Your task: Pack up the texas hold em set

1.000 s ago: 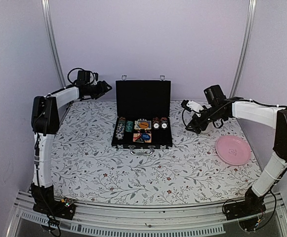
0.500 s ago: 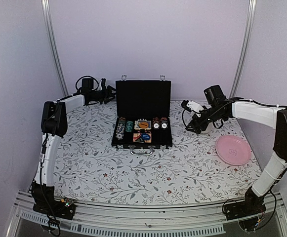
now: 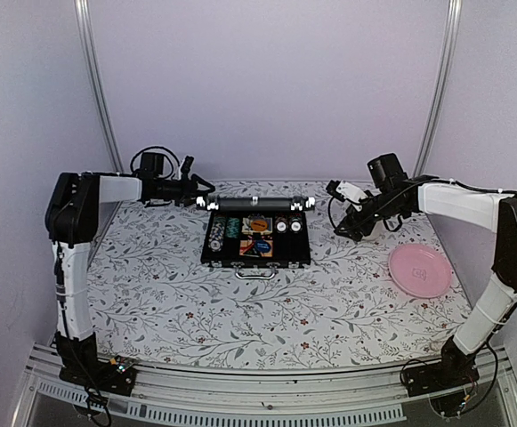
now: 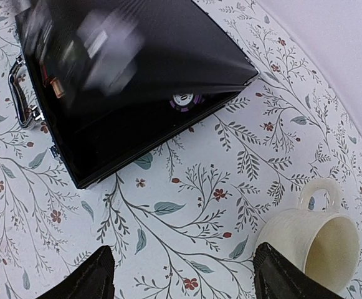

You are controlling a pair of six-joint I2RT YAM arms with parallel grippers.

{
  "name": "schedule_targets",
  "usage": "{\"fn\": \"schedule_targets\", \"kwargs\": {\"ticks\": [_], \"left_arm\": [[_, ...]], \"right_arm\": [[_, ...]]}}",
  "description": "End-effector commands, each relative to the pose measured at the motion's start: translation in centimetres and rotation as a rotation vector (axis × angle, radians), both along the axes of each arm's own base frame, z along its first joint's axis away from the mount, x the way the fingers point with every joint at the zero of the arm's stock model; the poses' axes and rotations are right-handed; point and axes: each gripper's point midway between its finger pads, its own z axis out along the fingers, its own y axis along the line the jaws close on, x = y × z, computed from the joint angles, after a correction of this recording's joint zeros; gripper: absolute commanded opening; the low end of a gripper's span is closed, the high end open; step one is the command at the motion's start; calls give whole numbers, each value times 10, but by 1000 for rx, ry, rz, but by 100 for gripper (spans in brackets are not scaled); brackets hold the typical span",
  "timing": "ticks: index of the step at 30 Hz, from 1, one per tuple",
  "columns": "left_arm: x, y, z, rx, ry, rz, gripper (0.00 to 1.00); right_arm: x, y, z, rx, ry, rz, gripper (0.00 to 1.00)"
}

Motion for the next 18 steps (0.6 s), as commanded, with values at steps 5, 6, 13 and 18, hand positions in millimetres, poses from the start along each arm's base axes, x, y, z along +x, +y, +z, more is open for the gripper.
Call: {"fn": "schedule_targets", "kwargs": {"ticks": [5,6,13,18], "left_arm": [[-81,12,22,160,-97,94,60],[-87,21,18,191,-86,134,61],[-120,36,0,279,10,202,62],[-135,31,-7,269,54,182,64]], "right_arm": [[-7,-9,9,5,-35,8,74],[-8,-9,10,12,-35,13,74],[-18,8,-9,92,91,71,75],[-15,28,-16,191,209,74,75]]}}
